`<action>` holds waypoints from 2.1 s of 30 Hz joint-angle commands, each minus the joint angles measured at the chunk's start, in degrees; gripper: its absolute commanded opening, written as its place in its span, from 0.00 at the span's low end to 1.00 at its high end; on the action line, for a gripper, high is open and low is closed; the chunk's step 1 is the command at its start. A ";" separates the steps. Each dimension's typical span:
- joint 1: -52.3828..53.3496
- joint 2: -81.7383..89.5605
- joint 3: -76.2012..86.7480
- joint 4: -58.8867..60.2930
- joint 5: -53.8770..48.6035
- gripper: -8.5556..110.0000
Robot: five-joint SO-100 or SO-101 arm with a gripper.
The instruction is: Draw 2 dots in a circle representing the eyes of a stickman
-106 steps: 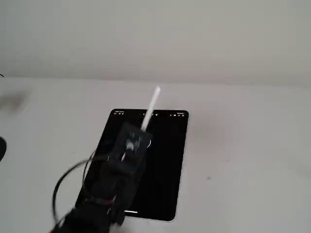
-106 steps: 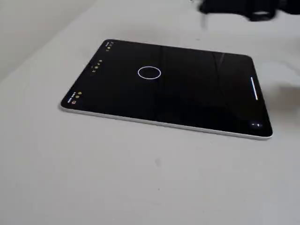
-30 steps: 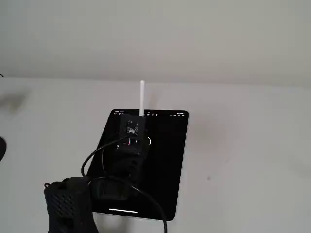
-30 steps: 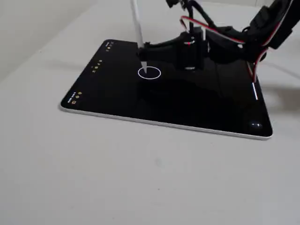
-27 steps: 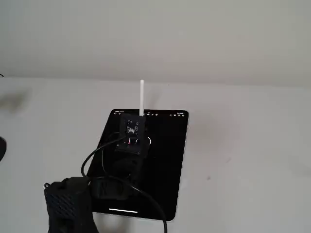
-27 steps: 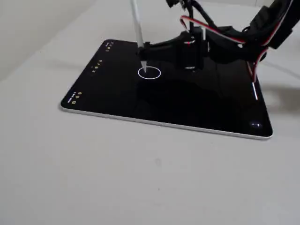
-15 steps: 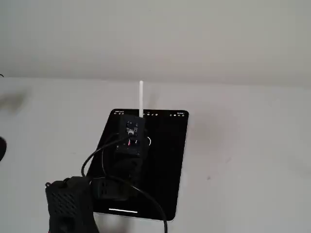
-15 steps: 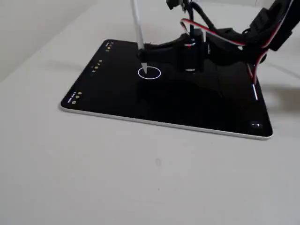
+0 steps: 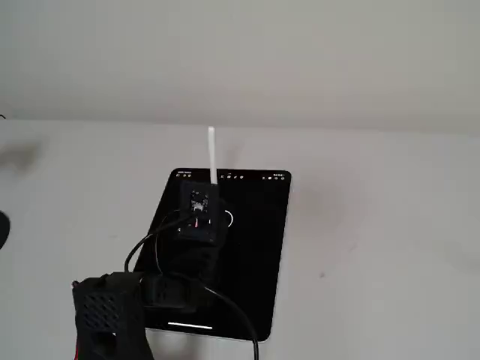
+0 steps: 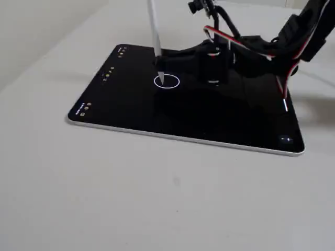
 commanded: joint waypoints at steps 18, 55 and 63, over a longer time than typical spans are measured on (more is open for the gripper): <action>4.57 17.84 0.35 10.90 12.57 0.07; 4.57 11.25 0.26 16.35 -2.02 0.07; 4.22 10.02 0.26 15.73 -2.46 0.07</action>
